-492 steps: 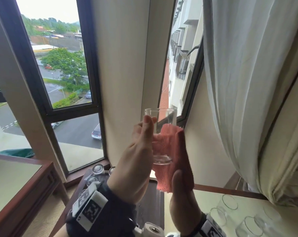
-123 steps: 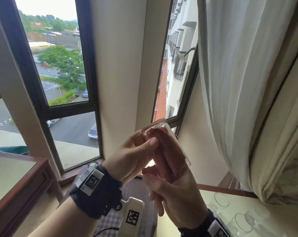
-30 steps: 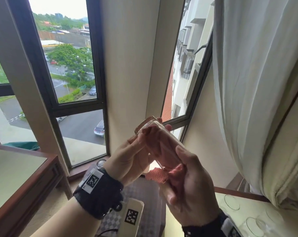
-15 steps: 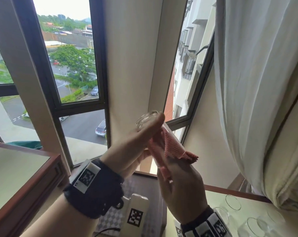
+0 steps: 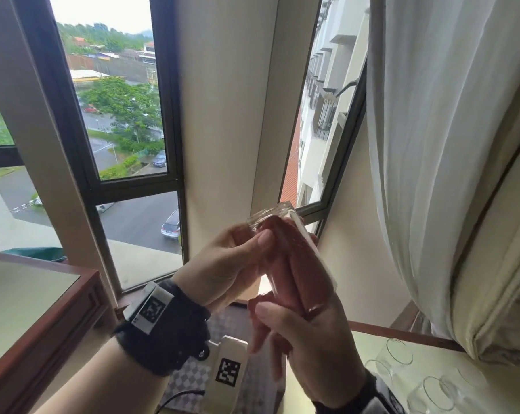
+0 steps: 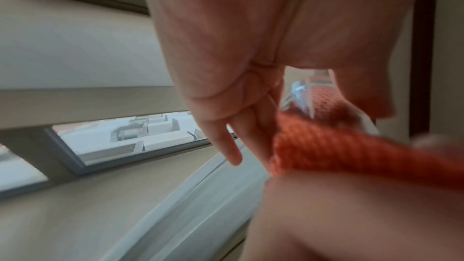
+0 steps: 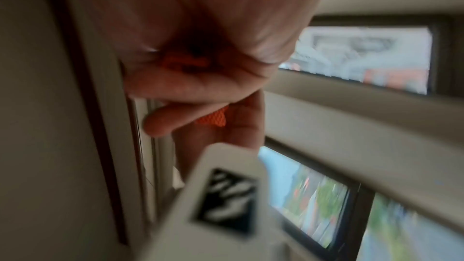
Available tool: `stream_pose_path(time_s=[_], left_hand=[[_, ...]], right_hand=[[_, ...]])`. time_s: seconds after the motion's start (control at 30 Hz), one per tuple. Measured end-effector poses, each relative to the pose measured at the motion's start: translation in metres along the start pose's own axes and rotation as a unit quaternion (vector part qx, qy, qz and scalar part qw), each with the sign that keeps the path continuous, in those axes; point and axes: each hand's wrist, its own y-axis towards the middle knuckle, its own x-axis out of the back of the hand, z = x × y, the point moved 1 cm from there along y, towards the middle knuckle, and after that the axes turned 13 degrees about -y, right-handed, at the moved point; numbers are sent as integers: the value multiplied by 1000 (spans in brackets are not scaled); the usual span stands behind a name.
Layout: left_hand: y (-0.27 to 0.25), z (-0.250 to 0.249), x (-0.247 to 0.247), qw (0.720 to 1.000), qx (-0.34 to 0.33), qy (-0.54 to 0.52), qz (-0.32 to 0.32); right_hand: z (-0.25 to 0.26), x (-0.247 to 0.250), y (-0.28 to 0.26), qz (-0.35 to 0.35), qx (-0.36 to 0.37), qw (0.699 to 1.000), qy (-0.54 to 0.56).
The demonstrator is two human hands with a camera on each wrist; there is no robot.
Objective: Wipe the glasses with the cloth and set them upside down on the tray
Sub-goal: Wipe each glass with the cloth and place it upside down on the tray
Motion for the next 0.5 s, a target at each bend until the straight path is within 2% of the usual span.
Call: stream_pose_path(time_s=[0.07, 0.1, 0.17, 0.2, 0.23, 0.27, 0.37, 0.43, 0.5], left_hand=[[4, -1, -5, 992, -6, 76, -100], [6, -2, -7, 983, 0, 116, -139], [9, 0, -6, 953, 19, 225, -200], [10, 3, -3, 937, 25, 273, -217], [10, 5, -1, 928, 28, 296, -224], [9, 8, 2, 932, 31, 290, -216], [4, 11, 11, 977, 51, 160, -131], [-1, 10, 17, 994, 48, 58, -78], [-5, 9, 21, 999, 34, -1, -31]], right_hand=[[-13, 3, 4, -50, 4, 986, -157], [-21, 6, 6, -77, 31, 957, -278], [-35, 10, 7, -90, 62, 858, -502], [-41, 12, 7, -85, 58, 826, -554], [-44, 12, 7, -83, 45, 823, -560], [-43, 11, 7, -80, 28, 842, -533], [-33, 9, 2, -61, -13, 953, -296], [-19, 8, -1, -26, -49, 988, -145], [-12, 3, -2, 11, -72, 997, -6]])
